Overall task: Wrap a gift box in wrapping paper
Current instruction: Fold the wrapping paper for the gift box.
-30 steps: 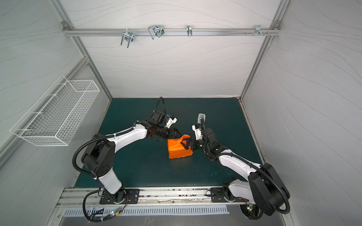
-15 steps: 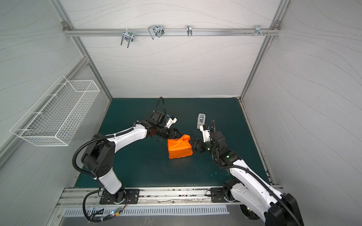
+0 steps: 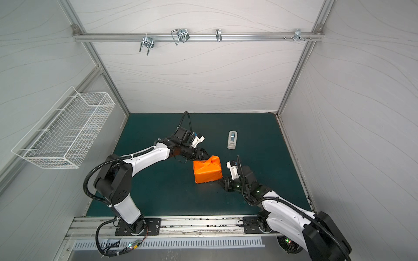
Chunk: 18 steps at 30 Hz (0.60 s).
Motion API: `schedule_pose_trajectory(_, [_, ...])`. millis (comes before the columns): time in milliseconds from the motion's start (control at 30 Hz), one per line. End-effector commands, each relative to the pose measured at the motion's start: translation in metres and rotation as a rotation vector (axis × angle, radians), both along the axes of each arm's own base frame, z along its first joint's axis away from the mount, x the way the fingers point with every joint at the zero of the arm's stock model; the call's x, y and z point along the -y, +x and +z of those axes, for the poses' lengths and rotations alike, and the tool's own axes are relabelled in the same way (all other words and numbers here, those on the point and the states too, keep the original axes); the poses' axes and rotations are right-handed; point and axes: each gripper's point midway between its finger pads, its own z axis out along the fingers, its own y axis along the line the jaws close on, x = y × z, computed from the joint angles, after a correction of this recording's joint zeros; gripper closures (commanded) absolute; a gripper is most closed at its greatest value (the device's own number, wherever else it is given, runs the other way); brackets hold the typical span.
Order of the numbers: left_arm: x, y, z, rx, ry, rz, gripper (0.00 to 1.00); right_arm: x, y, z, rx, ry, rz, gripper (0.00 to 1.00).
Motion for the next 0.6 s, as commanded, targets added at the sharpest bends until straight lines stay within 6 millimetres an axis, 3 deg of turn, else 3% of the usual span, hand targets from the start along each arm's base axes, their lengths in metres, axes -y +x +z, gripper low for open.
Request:
schedule_pose_trajectory(0, [0.0, -0.005, 0.012, 0.027, 0.012, -0.039, 0.4, -0.004, 0.019, 0.016, 0.043, 0.055, -0.078, 0.71])
schedule_pose_trajectory(233, [-0.004, -0.013, 0.017, 0.057, 0.067, -0.06, 0.4, -0.012, 0.034, 0.019, 0.046, 0.03, -0.083, 0.71])
schedule_pose_trajectory(567, [-0.01, -0.017, 0.042, 0.109, 0.061, -0.042, 0.37, -0.02, 0.045, 0.016, 0.039, 0.021, -0.08, 0.71])
